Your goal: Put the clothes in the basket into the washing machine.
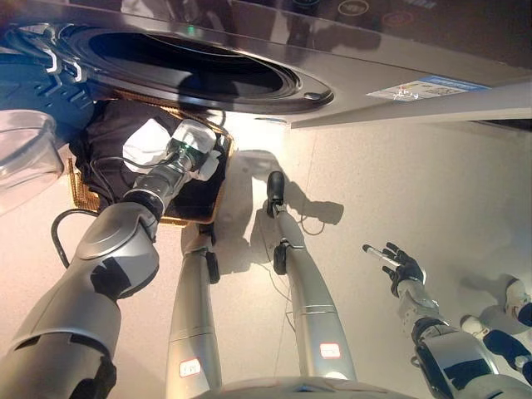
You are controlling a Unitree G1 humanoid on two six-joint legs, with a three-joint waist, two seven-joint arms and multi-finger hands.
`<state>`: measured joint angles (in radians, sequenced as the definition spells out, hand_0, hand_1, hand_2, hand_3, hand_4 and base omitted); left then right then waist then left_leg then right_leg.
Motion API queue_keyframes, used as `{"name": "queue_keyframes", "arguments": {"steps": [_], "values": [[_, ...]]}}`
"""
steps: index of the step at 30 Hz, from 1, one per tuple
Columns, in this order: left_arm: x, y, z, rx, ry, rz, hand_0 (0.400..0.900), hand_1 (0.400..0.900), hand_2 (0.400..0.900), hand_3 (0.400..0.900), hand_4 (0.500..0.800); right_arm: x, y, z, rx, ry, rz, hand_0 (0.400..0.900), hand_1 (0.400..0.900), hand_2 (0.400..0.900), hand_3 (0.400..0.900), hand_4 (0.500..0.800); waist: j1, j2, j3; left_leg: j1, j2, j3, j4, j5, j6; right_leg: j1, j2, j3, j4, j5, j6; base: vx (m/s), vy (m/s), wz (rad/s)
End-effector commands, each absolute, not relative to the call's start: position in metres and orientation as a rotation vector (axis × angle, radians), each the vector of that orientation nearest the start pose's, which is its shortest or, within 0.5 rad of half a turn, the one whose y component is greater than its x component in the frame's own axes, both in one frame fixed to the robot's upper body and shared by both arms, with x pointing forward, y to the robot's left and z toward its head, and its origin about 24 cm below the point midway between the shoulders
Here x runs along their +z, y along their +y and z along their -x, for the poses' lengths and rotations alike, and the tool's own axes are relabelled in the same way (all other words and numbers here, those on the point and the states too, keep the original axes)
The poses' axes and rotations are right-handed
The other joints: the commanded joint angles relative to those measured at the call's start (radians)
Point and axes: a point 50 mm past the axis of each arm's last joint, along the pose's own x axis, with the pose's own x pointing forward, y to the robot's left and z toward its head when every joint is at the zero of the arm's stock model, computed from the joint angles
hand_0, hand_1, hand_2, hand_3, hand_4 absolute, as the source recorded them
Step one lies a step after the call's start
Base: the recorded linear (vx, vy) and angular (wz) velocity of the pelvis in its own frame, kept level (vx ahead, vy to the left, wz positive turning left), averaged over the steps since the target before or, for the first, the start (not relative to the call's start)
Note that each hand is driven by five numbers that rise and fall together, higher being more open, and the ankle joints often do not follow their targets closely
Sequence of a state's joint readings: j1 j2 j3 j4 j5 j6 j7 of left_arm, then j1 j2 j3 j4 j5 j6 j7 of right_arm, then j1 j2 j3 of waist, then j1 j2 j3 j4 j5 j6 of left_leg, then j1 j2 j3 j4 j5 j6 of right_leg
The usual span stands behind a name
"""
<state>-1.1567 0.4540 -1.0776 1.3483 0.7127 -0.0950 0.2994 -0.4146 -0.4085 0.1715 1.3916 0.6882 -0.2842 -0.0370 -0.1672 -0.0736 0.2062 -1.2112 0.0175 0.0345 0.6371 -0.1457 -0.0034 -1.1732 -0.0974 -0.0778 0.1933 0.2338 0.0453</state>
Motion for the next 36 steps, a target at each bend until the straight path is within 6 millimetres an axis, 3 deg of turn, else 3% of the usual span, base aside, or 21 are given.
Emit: {"name": "queue_keyframes", "arguments": {"steps": [1,4,5,6,9,11,12,13,17,22,24,27,30,32,36], "values": [[0.136,0.170,-0.413,-0.114,-0.235,-1.873,0.400,0.400,0.400,0.400,0.500,-0.080,-0.328,-0.202,-0.603,0.668,-0.007,0.900,0.900,0.900,0.900,0.800,-0.001,0.026,0.020,0.112,-0.034,-0.020,-0.196,0.029,0.028,0.122,0.023,-0.048,0.053,-0.118,0.056,0.03,-0.008,0.04],[0.132,0.166,-0.411,-0.097,-0.238,-1.780,0.400,0.400,0.400,0.400,0.500,-0.083,-0.325,-0.200,-0.591,0.672,-0.005,0.900,0.900,0.900,0.900,0.800,0.004,0.025,0.018,0.184,-0.033,-0.023,-0.255,0.053,0.017,0.195,0.020,-0.052,0.011,-0.105,0.057,-0.01,-0.025,0.12],[0.129,0.166,-0.410,-0.087,-0.233,-1.738,0.400,0.400,0.400,0.400,0.500,-0.082,-0.324,-0.201,-0.586,0.667,-0.010,0.900,0.900,0.900,0.900,0.800,0.000,0.017,0.026,0.211,-0.041,-0.014,-0.284,0.098,0.017,0.222,0.011,-0.062,-0.013,-0.076,0.048,-0.09,-0.049,0.22],[0.130,0.166,-0.410,-0.078,-0.239,-1.727,0.400,0.400,0.400,0.400,0.500,-0.081,-0.326,-0.202,-0.589,0.661,-0.005,0.900,0.900,0.900,0.900,0.800,0.002,0.015,0.028,0.233,-0.043,-0.015,-0.299,0.103,0.015,0.245,0.012,-0.063,-0.026,-0.074,0.049,-0.10,-0.054,0.18],[0.134,0.168,-0.410,-0.001,-0.215,-1.484,0.400,0.400,0.400,0.400,0.500,-0.080,-0.323,-0.204,-0.574,0.650,-0.004,0.900,0.900,0.900,0.900,0.800,0.013,0.013,0.030,0.323,-0.051,-0.013,-0.366,0.134,0.004,0.330,0.018,-0.069,-0.066,-0.066,0.051,0.01,-0.060,0.09],[0.138,0.173,-0.410,0.071,-0.191,-1.207,0.400,0.400,0.400,0.400,0.500,-0.082,-0.323,-0.201,-0.589,0.648,-0.025,0.900,0.900,0.900,0.900,0.800,0.022,0.013,0.029,0.384,-0.057,-0.013,-0.404,0.151,-0.002,0.383,0.021,-0.069,-0.086,-0.065,0.051,0.03,-0.085,0.10],[0.133,0.180,-0.408,0.131,-0.126,-0.885,0.400,0.400,0.400,0.400,0.500,-0.086,-0.319,-0.199,-0.591,0.658,-0.041,0.900,0.900,0.900,0.900,0.800,0.029,0.011,0.027,0.429,-0.063,-0.017,-0.431,0.164,-0.007,0.427,0.025,-0.071,-0.103,-0.064,0.050,0.03,-0.073,0.08],[0.133,0.181,-0.408,0.131,-0.126,-0.884,0.400,0.400,0.400,0.400,0.500,-0.086,-0.319,-0.199,-0.591,0.658,-0.040,0.900,0.900,0.900,0.900,0.800,0.028,0.011,0.030,0.433,-0.063,-0.018,-0.433,0.165,-0.007,0.430,0.025,-0.071,-0.104,-0.064,0.050,0.04,-0.070,0.06],[0.129,0.185,-0.404,0.290,-0.094,-0.112,0.400,0.400,0.400,0.400,0.500,-0.089,-0.307,-0.204,-0.578,0.661,-0.070,0.900,0.900,0.900,0.900,0.800,0.039,0.007,0.030,0.502,-0.068,-0.024,-0.460,0.176,-0.015,0.505,0.030,-0.080,-0.130,-0.067,0.045,0.03,-0.064,0.05],[0.135,0.181,-0.408,0.377,-0.090,0.390,0.400,0.400,0.400,0.400,0.500,-0.079,-0.294,-0.230,-0.570,0.613,-0.091,0.900,0.900,0.900,0.900,0.800,0.038,-0.002,0.018,0.539,-0.063,-0.026,-0.470,0.172,-0.020,0.544,0.043,-0.084,-0.143,-0.074,0.039,0.03,-0.040,-0.07],[0.149,0.173,-0.412,0.371,-0.126,0.610,0.400,0.400,0.400,0.400,0.500,-0.073,-0.290,-0.241,-0.566,0.596,-0.090,0.900,0.900,0.900,0.900,0.800,0.036,-0.007,0.012,0.535,-0.061,-0.026,-0.471,0.172,-0.019,0.544,0.047,-0.081,-0.145,-0.072,0.038,0.02,-0.032,-0.10],[0.168,0.155,-0.416,0.332,-0.177,0.752,0.400,0.400,0.400,0.400,0.500,-0.074,-0.284,-0.244,-0.559,0.600,-0.088,0.900,0.900,0.900,0.900,0.800,0.025,-0.014,0.000,0.533,-0.058,-0.022,-0.475,0.170,-0.018,0.536,0.053,-0.076,-0.147,-0.072,0.037,0.02,-0.015,-0.13],[0.179,0.134,-0.416,0.284,-0.205,0.889,0.400,0.400,0.400,0.400,0.500,-0.088,-0.281,-0.227,-0.568,0.651,-0.100,0.900,0.900,0.900,0.900,0.800,0.009,-0.021,-0.019,0.527,-0.054,-0.018,-0.479,0.168,-0.015,0.526,0.060,-0.071,-0.145,-0.074,0.035,0.04,-0.008,-0.15],[0.179,0.132,-0.417,0.290,-0.199,0.891,0.400,0.400,0.400,0.400,0.500,-0.090,-0.279,-0.224,-0.568,0.658,-0.100,0.900,0.900,0.900,0.900,0.800,0.004,-0.022,-0.027,0.525,-0.052,-0.017,-0.483,0.168,-0.016,0.522,0.062,-0.069,-0.146,-0.073,0.035,0.03,0.008,-0.12],[0.201,0.127,-0.418,0.270,-0.262,0.858,0.400,0.400,0.400,0.400,0.500,-0.094,-0.275,-0.219,-0.559,0.667,-0.098,0.900,0.900,0.900,0.900,0.800,-0.014,-0.028,-0.043,0.515,-0.046,-0.010,-0.497,0.175,-0.017,0.508,0.065,-0.064,-0.156,-0.065,0.038,0.03,0.009,-0.13]]}}
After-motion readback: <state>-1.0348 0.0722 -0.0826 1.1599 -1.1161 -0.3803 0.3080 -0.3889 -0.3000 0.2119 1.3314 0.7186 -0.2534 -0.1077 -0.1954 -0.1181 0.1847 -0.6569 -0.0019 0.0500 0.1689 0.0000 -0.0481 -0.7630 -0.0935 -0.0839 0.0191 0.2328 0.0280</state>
